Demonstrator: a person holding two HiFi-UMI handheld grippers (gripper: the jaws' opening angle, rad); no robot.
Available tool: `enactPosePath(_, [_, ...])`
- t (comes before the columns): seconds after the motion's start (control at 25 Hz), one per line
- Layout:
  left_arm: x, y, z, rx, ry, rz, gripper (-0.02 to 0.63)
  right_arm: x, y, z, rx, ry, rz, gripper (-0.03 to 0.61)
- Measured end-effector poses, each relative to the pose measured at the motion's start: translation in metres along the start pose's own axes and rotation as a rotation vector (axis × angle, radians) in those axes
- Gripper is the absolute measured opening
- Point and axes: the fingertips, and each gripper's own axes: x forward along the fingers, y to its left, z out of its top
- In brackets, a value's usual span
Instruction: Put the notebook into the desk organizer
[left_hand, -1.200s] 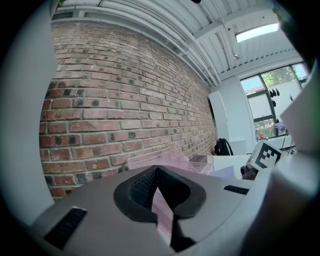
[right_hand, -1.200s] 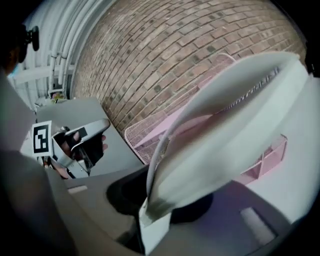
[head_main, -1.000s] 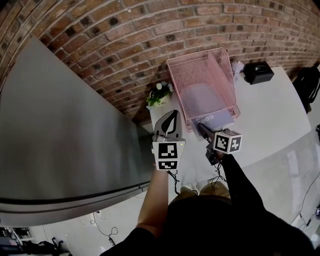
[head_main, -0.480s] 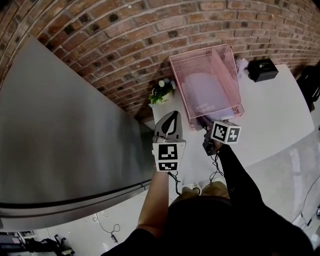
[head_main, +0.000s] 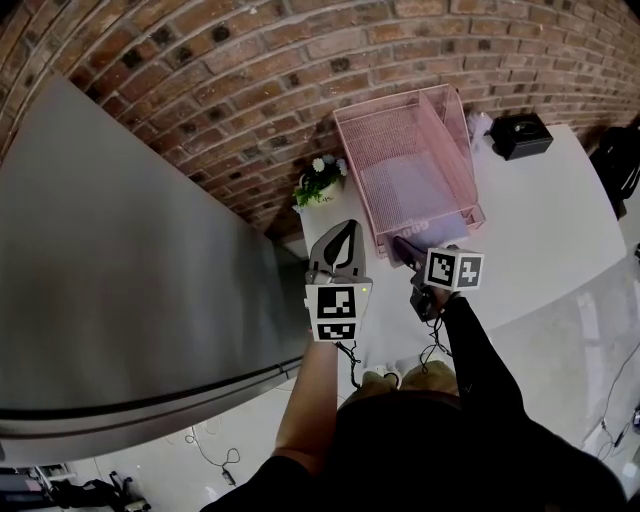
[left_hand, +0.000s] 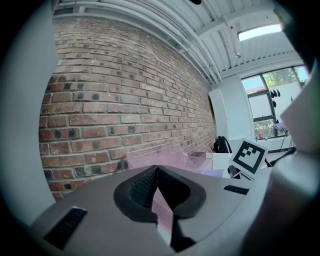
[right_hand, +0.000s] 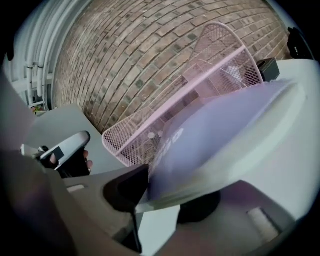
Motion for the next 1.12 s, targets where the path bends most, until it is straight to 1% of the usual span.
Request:
enactPosePath(0.08, [0.000, -0.002, 0.000, 0.000, -0.001, -0.003, 0.009, 0.000, -0.005, -0.007, 0.029, 0.022, -0.011, 0.153])
enactPosePath(0.16, [0.000, -0.003, 0.000, 0.002, -0.001, -0.004, 0.009, 0.000, -0.009, -0.010, 0.058, 0.023, -0.011, 0.155])
enactPosePath(0.24, [0.000, -0.003, -0.001, 0.002, 0.001, -0.002, 0.009, 0.001, -0.013, -0.013, 0.075, 0.024, -0.006, 0.189])
enactPosePath(0.4, [-0.001, -0.002, -0.003, 0.002, 0.007, -0.001, 0.009, 0.005, -0.019, -0.019, 0.141, 0.020, 0.031, 0.241])
enactPosePath(0.44, [0.000, -0.002, -0.003, 0.002, 0.009, -0.001, 0.009, 0.004, -0.019, -0.019, 0.146, 0.012, 0.041, 0.245])
enactPosePath(0.64, [0.002, -0.005, -0.005, 0.002, 0.015, -0.004, 0.009, -0.003, -0.015, -0.015, 0.113, -0.037, 0.073, 0.245])
enactPosePath(0.8, [0.004, -0.010, -0.008, -0.001, 0.022, -0.007, 0.009, -0.013, -0.012, -0.011, 0.114, -0.065, 0.108, 0.245])
enactPosePath(1.04, [0.006, -0.023, -0.005, 0.002, 0.021, -0.004, 0.009, -0.028, -0.010, -0.018, 0.065, -0.035, 0.128, 0.245])
enactPosePath(1.12, [0.006, -0.027, -0.003, 0.000, 0.019, 0.000, 0.009, -0.035, -0.010, -0.024, 0.024, -0.013, 0.130, 0.245])
